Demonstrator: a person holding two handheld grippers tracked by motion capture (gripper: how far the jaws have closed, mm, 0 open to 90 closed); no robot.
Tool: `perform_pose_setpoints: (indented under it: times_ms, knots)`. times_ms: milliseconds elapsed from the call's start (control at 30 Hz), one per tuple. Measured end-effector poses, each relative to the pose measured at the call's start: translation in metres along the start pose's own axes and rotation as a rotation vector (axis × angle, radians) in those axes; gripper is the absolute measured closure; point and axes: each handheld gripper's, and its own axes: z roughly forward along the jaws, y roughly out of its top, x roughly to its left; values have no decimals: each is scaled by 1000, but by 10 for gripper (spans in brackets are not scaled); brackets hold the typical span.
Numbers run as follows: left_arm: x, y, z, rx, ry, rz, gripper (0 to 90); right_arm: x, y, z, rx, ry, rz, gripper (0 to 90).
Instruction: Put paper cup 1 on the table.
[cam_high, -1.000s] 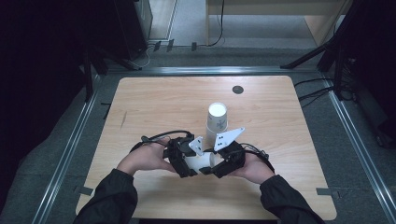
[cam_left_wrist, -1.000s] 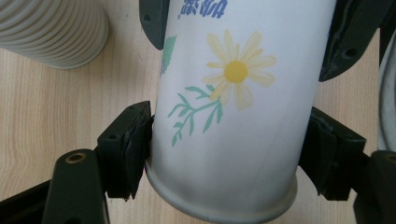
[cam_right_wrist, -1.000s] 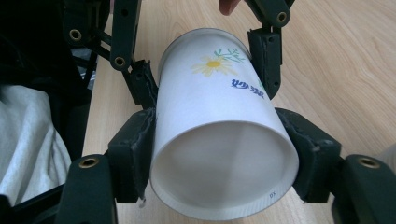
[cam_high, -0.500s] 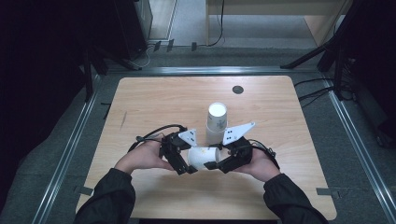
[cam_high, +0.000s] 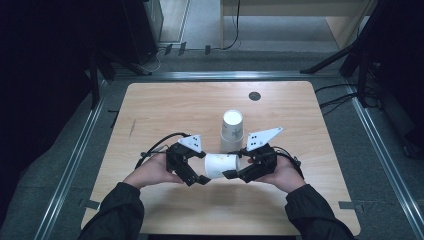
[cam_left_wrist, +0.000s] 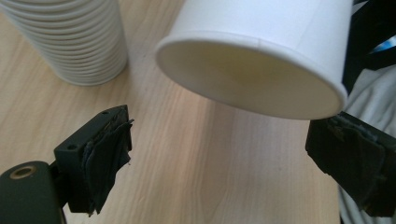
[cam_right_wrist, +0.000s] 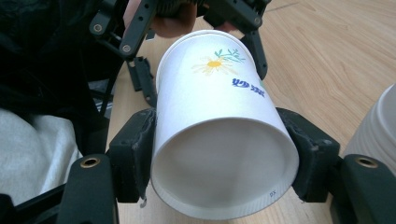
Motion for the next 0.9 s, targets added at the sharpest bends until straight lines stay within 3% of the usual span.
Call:
perform_pose_setpoints:
  times_ms: [67, 267, 400, 467, 567, 800, 900]
  knots:
    - [-1, 0, 1, -19, 2, 2, 72, -1, 1, 1, -4, 12, -1, 342]
    - [-3, -1, 4, -89, -54, -7, 73, -2, 2, 5, -8, 60, 12, 341]
    - [-7, 0, 5, -109, -61, 26, 90, -1, 3, 9, 0, 77, 7, 341]
    - [-8, 0, 5, -118, -70, 33, 148, -1, 3, 11, 4, 86, 10, 341]
    - [-9, -1, 4, -112, -73, 54, 211, -1, 3, 13, 13, 94, 12, 341]
    - [-7, -2, 3, -102, -87, 52, 247, -1, 2, 15, 22, 101, 16, 341]
    - [-6, -3, 0, -74, -85, 54, 247, 0, 1, 16, 38, 99, 14, 278]
